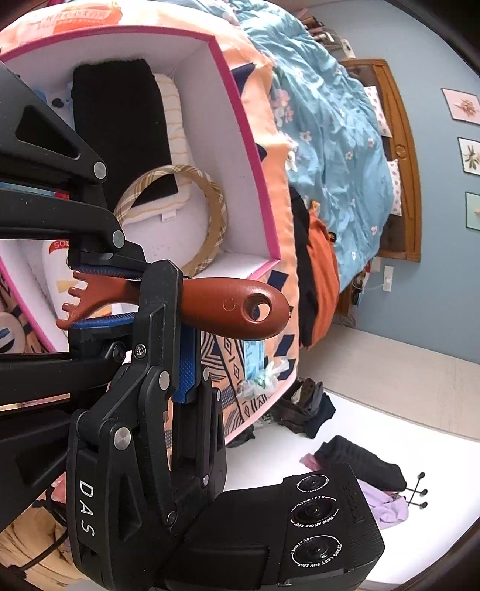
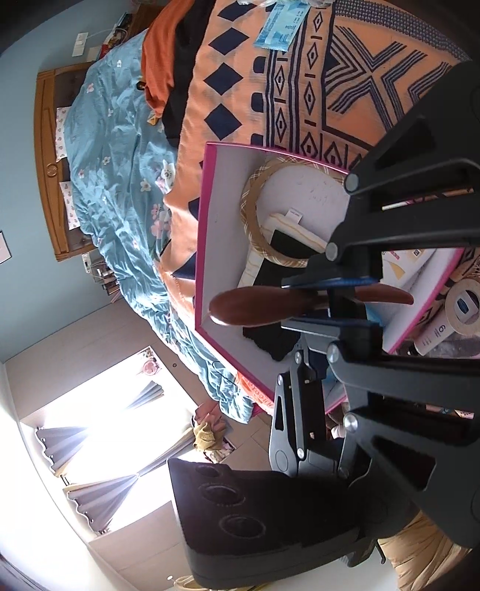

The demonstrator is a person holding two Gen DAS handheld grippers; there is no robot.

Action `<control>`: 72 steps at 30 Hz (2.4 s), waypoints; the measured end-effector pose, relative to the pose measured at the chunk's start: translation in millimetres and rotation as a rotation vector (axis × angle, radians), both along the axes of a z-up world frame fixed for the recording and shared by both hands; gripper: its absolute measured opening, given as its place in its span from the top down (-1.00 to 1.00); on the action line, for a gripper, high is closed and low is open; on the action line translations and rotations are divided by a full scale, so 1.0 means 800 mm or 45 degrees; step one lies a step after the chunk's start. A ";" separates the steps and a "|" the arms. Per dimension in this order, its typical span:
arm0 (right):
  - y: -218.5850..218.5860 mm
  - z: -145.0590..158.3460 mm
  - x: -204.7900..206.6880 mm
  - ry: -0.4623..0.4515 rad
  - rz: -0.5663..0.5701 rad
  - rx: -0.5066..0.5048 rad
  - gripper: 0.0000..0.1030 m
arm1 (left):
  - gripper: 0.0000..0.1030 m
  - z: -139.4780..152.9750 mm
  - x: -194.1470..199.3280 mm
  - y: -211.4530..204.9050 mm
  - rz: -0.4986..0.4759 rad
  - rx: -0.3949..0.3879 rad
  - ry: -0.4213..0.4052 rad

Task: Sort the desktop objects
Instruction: 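Carry the comb with the right gripper over the pink box, then open the right gripper to drop the comb into the box, then move the right gripper back to the pile toward the red plastic tool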

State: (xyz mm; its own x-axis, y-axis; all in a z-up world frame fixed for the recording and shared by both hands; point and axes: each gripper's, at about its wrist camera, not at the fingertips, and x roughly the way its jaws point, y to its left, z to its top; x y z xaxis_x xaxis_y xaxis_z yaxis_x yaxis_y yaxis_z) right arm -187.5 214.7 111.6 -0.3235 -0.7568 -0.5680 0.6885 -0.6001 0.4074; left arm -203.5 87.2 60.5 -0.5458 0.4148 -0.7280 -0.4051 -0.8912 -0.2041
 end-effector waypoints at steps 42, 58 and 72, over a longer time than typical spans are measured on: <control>-0.003 -0.036 -0.050 0.039 -0.179 0.219 0.02 | 0.51 -0.042 -0.014 -0.036 0.158 0.027 -0.121; 0.043 -0.025 0.097 0.112 0.001 0.076 0.02 | 0.16 -0.015 0.136 -0.039 -0.021 0.027 0.109; 0.117 -0.117 0.232 -0.101 -0.016 0.117 0.02 | 0.16 -0.079 0.244 0.007 -0.186 -0.109 -0.003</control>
State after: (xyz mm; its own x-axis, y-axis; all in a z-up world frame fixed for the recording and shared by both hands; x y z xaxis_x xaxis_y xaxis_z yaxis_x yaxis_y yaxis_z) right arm -1.7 308.4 18.1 -0.2841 -0.6965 -0.6590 0.6486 -0.6457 0.4029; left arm -8.4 92.8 -3.0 -0.4828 0.4258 -0.7653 -0.5312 -0.8371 -0.1307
